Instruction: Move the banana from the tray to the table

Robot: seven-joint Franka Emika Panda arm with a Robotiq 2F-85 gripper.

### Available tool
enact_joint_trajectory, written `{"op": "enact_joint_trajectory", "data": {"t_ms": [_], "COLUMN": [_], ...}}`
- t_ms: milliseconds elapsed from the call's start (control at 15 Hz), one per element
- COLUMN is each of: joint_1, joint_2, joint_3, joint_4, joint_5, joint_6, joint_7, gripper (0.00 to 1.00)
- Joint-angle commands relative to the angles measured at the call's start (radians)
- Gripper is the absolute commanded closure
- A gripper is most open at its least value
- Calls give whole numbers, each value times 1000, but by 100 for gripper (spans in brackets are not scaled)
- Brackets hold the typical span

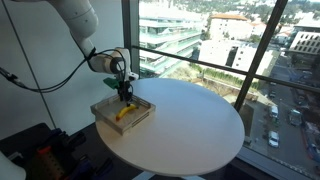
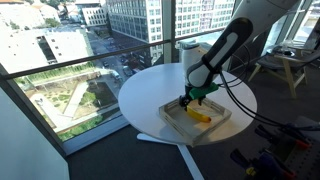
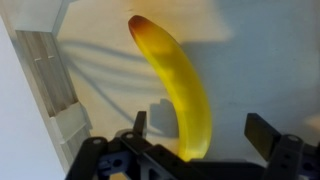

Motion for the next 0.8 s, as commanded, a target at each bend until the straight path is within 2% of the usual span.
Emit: {"op": "enact_joint_trajectory", "data": {"t_ms": [0, 733], "joint_1": [0, 5], "joint_2": [24, 67], "joint_3": [-1, -15], "joint_4": [28, 59], "joint_5": [18, 13], "joint_6": [-9, 10], "joint_7": [-1, 11], "gripper": [0, 0]}}
